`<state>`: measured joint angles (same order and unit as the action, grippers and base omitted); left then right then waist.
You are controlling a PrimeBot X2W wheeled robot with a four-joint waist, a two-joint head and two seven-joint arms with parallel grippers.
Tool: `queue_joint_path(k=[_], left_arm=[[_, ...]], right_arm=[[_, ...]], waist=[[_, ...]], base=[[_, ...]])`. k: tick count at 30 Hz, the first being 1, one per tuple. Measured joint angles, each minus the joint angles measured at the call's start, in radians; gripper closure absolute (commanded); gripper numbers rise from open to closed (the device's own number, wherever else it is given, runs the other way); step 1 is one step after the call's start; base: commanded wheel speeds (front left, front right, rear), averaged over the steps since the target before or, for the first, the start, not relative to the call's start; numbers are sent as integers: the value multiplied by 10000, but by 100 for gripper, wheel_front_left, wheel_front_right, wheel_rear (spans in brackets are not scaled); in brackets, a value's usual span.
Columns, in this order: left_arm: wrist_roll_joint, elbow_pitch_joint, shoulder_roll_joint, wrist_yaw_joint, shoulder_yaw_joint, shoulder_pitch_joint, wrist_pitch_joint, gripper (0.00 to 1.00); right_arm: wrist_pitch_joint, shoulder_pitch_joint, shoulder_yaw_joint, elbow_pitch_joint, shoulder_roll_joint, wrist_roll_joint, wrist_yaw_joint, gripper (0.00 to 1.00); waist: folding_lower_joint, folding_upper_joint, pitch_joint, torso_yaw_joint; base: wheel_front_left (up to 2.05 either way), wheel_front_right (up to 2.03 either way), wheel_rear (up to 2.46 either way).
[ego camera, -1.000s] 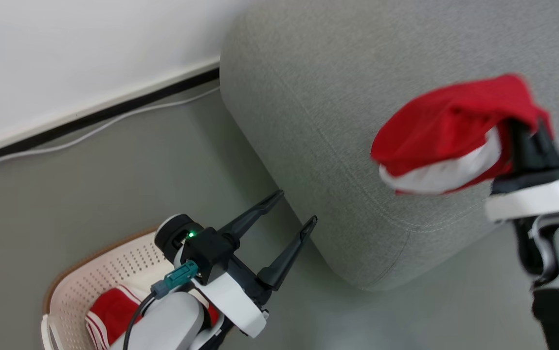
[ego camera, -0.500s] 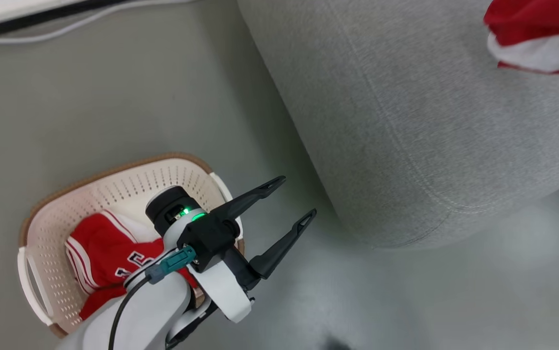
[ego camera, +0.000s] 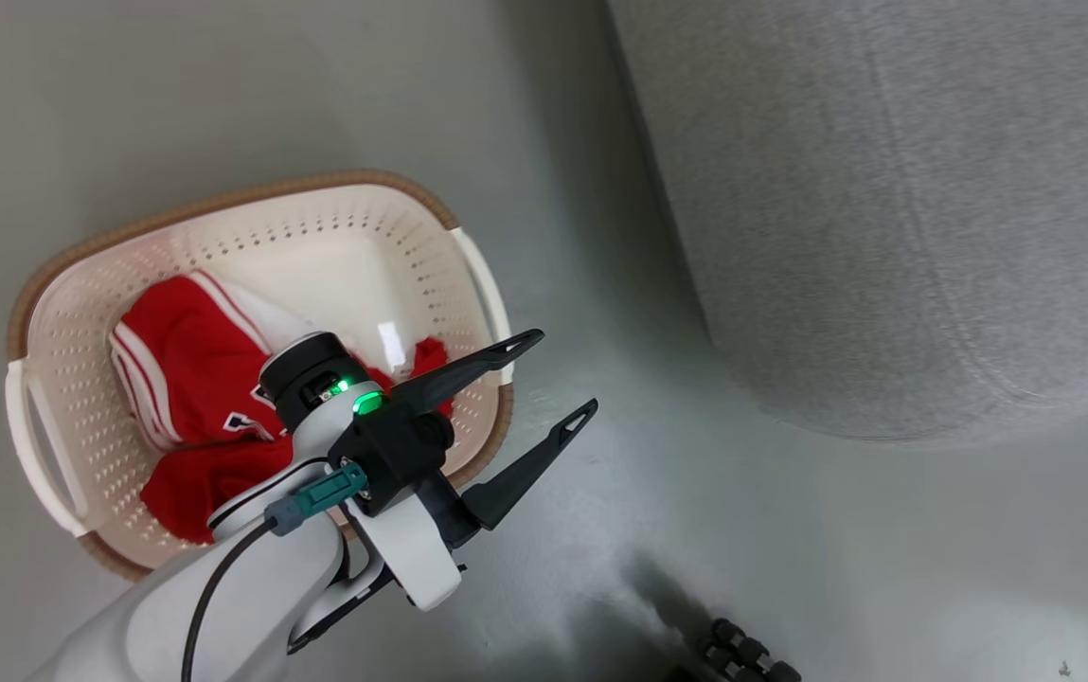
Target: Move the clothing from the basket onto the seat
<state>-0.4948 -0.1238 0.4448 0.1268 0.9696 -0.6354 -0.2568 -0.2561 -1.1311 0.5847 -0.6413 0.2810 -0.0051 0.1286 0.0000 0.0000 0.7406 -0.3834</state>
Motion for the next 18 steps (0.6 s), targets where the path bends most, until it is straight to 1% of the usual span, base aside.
queue_joint_path(k=[5, 10, 14, 16, 18], left_arm=[[-86, 44, 119, 0, 48, -71, 0, 0], [-86, 86, 119, 0, 40, -75, 0, 0], [-86, 90, 38, 0, 56, -83, 0, 0], [-88, 79, -25, 0, 38, -84, -2, 0], [-88, 29, -105, 0, 25, -85, -2, 0]], right_arm=[[0, -1281, 1643, -105, 362, -1208, 8, 100], [27, -1980, 3028, 642, 205, -2284, 10, 100], [328, -2049, 4157, 1388, -180, -2874, 10, 100], [477, -1988, 4305, 1618, -489, -3122, 8, 100], [539, -1848, 4280, 1636, -970, -3149, 8, 100]], waist=[[0, 0, 497, 488], [0, 1, 949, 859], [0, 0, 1172, 1180], [0, 0, 1267, 1312], [0, 0, 1332, 1426]], base=[[0, 0, 0], [0, 0, 0], [0, 0, 0], [0, 0, 0], [0, 0, 0]])
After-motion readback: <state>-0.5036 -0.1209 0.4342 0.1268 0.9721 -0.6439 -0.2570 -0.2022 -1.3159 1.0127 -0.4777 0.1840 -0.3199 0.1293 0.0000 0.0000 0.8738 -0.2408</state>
